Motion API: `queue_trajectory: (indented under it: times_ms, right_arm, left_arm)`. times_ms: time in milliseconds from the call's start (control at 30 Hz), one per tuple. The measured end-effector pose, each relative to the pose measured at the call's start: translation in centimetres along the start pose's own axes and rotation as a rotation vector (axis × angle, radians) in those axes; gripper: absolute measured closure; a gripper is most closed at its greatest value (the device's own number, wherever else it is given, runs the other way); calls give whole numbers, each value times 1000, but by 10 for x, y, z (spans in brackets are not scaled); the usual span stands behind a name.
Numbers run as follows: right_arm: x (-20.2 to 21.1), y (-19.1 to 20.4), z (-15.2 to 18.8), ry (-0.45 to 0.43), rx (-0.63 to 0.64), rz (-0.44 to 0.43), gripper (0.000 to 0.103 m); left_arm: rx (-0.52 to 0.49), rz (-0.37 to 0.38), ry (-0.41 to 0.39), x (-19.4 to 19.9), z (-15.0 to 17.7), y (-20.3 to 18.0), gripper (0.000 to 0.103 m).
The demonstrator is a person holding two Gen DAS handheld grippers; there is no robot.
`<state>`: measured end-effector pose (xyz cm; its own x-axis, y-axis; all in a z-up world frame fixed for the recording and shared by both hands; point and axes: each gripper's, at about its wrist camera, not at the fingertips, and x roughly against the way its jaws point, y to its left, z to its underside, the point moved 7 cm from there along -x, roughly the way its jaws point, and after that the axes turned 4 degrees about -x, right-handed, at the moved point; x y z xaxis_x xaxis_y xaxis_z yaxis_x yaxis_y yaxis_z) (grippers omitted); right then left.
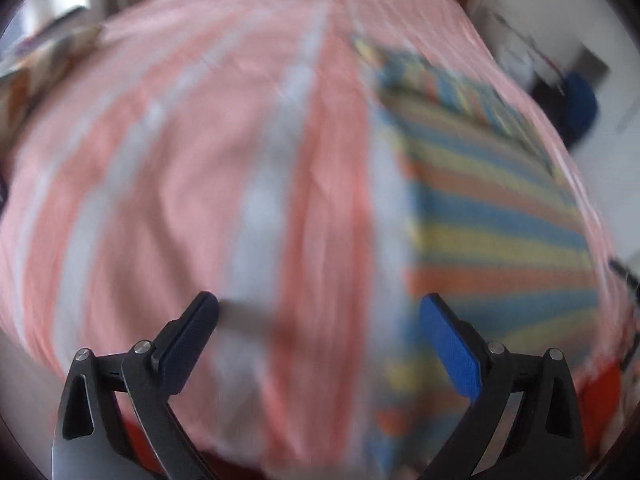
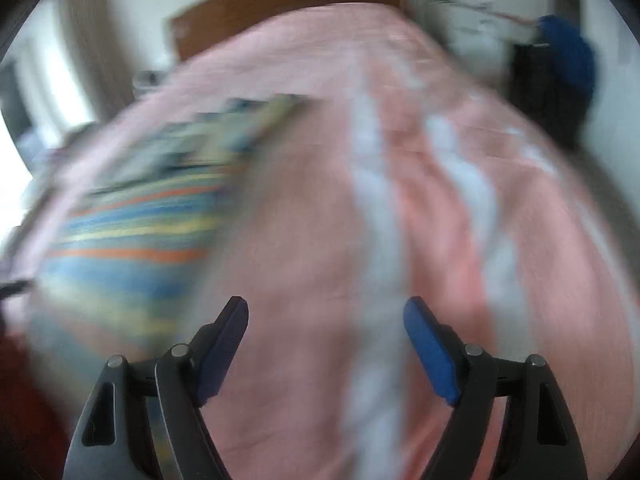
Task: Fold small clothes
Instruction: 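Grasp the shirt hem corners with both grippers and lift the shirt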
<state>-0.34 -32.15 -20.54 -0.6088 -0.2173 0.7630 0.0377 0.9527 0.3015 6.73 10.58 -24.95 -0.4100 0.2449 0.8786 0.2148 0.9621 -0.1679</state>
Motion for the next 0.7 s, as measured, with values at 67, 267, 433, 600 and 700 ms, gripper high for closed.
queue_trajectory:
  times_ms: [67,267,433,600,700]
  right_arm:
    - [9,31,25,113,17,-124,23]
    - [-14,53,111,413,51,-66,41]
    - [-24,53,114,431,-31,-122,97]
    - [8,61,72,325,-132,-284,97]
    - [13,59,35,227,-167,-325,97]
  left_arm:
    - [-51,23,95,-8,28,-21,11]
    - [-183,-63,188,-17,56,-55,31]
    - [-120,37,237,-21,56,-52,100]
    - [33,248,136,17,19,-38,101]
    - [94,349,32,30,-37,-30,101]
